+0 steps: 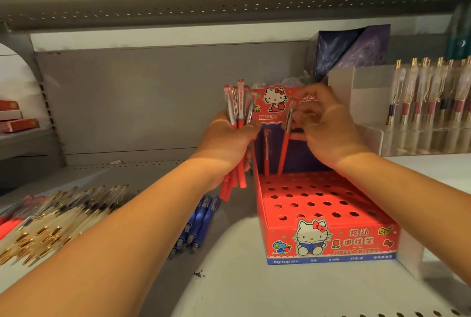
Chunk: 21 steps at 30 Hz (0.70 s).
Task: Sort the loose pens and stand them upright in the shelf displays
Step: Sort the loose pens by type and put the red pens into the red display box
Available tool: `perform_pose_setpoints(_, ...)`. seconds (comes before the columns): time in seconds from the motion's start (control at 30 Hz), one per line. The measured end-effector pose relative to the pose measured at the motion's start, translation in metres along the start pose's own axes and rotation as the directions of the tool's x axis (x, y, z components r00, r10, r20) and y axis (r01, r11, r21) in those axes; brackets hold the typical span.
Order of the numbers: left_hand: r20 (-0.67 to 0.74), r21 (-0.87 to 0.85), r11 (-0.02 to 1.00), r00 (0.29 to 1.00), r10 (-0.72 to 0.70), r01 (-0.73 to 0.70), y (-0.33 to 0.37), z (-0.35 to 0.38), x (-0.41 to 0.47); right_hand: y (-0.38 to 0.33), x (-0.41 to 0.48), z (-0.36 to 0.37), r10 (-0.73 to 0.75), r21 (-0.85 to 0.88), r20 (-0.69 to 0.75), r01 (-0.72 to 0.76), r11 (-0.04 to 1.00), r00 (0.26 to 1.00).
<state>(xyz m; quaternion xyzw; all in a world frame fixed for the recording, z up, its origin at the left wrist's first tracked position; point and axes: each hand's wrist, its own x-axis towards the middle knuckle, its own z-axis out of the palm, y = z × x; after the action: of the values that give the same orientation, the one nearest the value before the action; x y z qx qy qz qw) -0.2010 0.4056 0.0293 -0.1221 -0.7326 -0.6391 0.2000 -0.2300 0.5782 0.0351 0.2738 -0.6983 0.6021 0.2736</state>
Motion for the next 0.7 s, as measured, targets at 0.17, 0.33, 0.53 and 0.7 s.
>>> perform_pose_setpoints(0.17, -0.007, -0.041, 0.999, 1.000, -0.029, 0.028, 0.0033, -0.0015, 0.0007, 0.0046, 0.0017, -0.0021, 0.007, -0.034, 0.017, -0.006, 0.999, 1.000)
perform_pose_setpoints(0.33, 0.029, -0.060, 0.997, 0.999, -0.041, 0.043, 0.0053, -0.0009, -0.0013, 0.0059, 0.0016, -0.0024, 0.025, 0.005, 0.020, -0.025, 1.000, 0.999)
perform_pose_setpoints(0.53, 0.037, -0.096, 0.995, 0.999, -0.021, 0.024, 0.0062, 0.0000, -0.0020, 0.0052, 0.0010, -0.0023, 0.013, 0.024, -0.030, -0.013, 1.000, 0.999)
perform_pose_setpoints(0.7, 0.037, -0.116, 0.993, 0.999, -0.015, 0.019, 0.0078, 0.0013, -0.0033, 0.0055, 0.0009, -0.0026, 0.010, 0.006, -0.046, -0.010, 1.000, 0.999)
